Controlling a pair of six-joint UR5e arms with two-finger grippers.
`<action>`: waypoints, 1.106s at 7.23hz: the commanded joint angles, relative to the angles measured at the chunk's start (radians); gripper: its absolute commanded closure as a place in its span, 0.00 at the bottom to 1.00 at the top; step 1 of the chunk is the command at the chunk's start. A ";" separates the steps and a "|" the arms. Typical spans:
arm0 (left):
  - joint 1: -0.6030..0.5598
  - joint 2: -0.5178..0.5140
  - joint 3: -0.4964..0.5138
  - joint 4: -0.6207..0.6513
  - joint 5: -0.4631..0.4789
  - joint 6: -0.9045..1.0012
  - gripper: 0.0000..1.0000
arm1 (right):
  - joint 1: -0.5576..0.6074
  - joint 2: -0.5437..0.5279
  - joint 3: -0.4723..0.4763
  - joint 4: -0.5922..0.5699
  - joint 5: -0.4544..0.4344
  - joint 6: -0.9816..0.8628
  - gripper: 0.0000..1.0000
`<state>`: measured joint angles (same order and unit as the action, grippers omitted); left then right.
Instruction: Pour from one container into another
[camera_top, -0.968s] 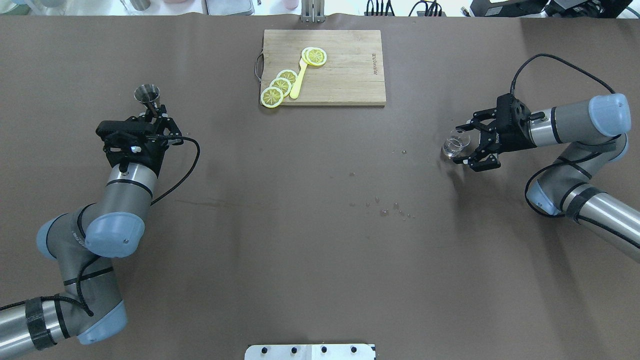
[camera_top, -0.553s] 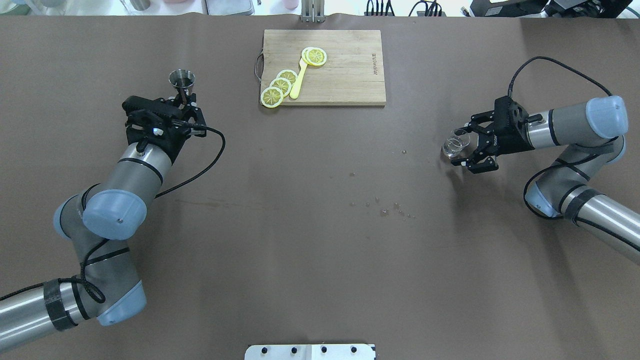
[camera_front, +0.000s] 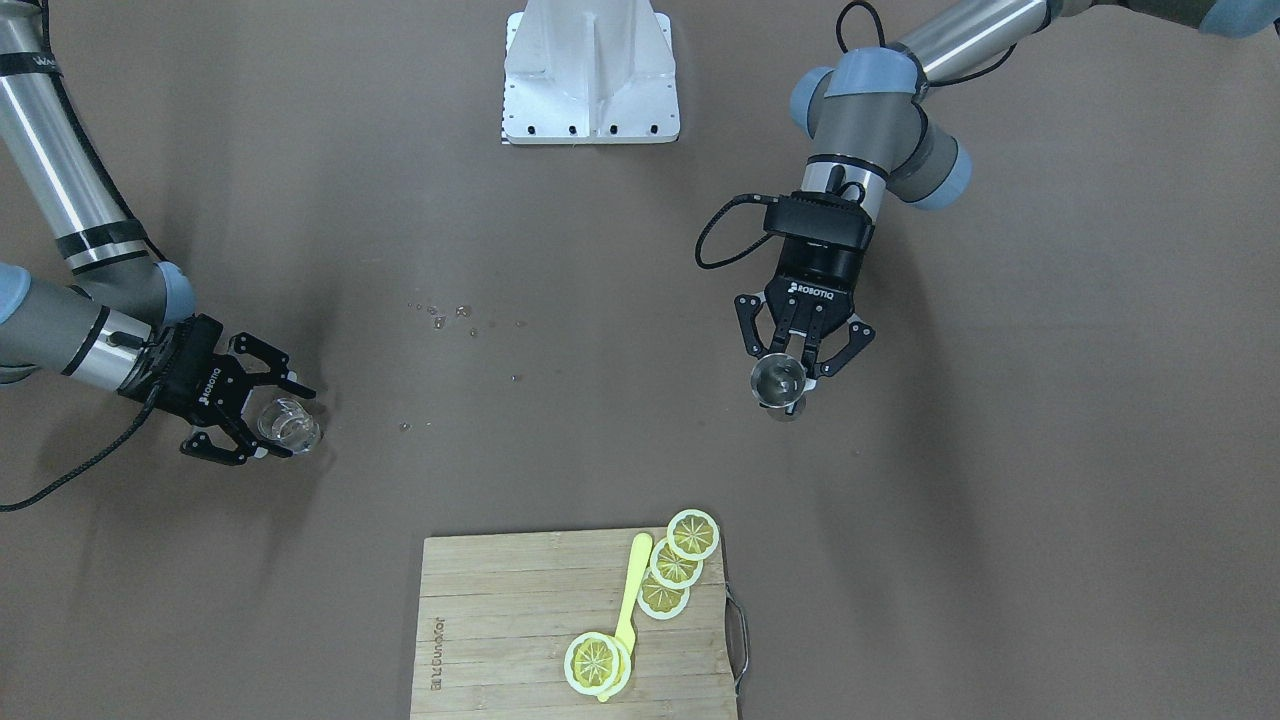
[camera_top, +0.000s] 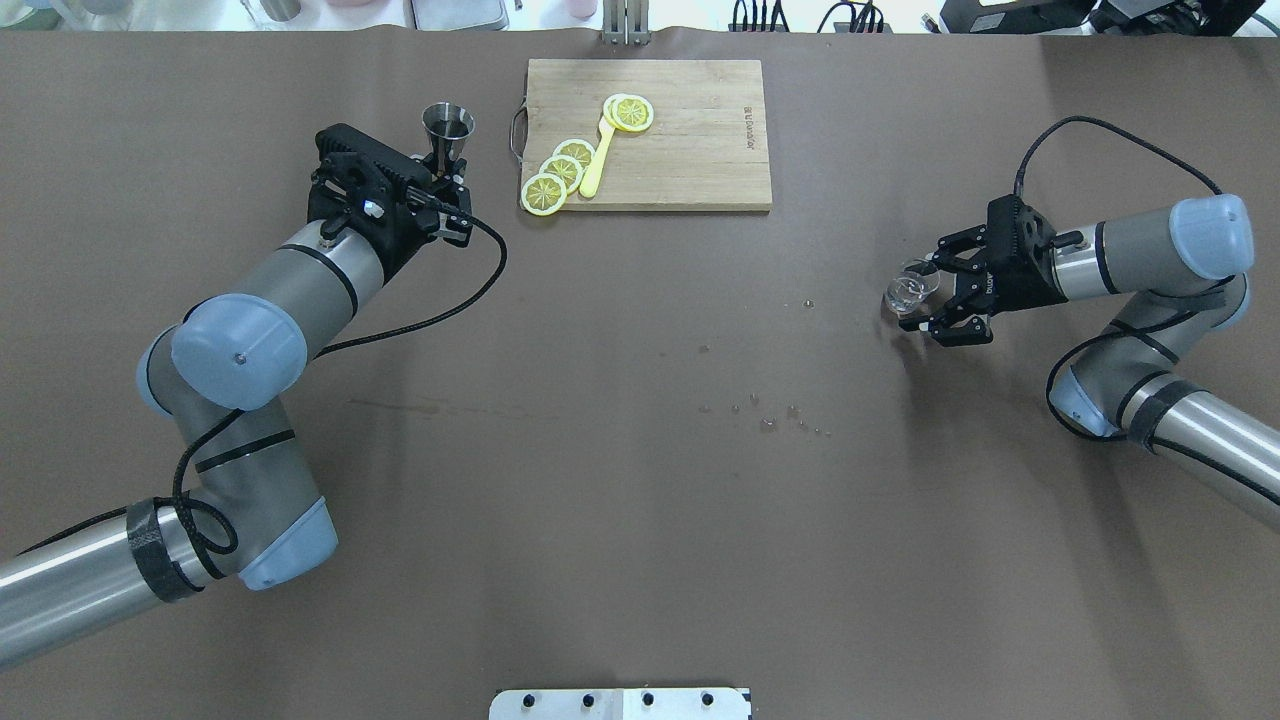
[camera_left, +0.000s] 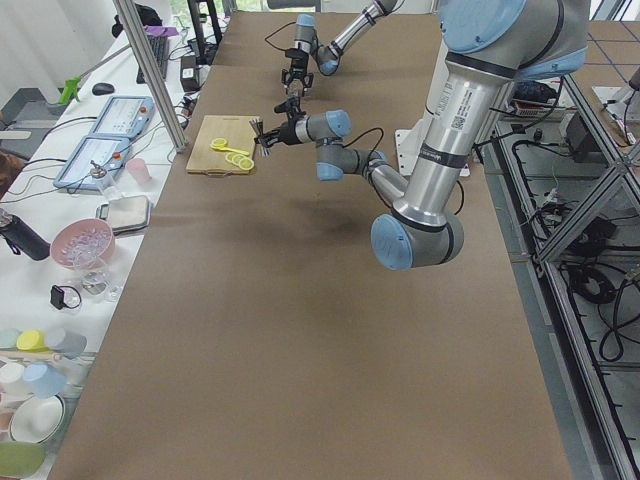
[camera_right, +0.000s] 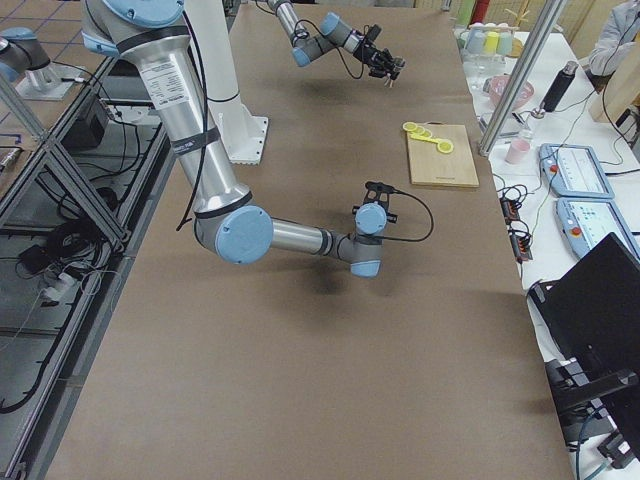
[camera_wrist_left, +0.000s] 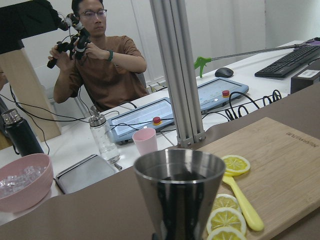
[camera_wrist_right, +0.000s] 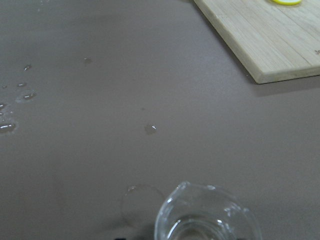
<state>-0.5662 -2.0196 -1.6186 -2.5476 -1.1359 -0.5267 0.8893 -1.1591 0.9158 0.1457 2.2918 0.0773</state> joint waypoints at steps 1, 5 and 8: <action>-0.001 -0.021 0.002 -0.008 -0.123 0.056 1.00 | -0.003 -0.001 0.000 0.000 0.000 0.001 0.24; 0.012 -0.037 0.069 -0.154 -0.252 0.057 1.00 | -0.003 -0.004 0.002 -0.002 0.000 -0.001 0.36; 0.100 -0.123 0.173 -0.297 -0.274 0.123 1.00 | -0.003 -0.005 0.003 0.000 0.000 0.001 0.45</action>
<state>-0.5044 -2.0862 -1.5077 -2.7814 -1.4034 -0.4525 0.8867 -1.1638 0.9177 0.1455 2.2918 0.0781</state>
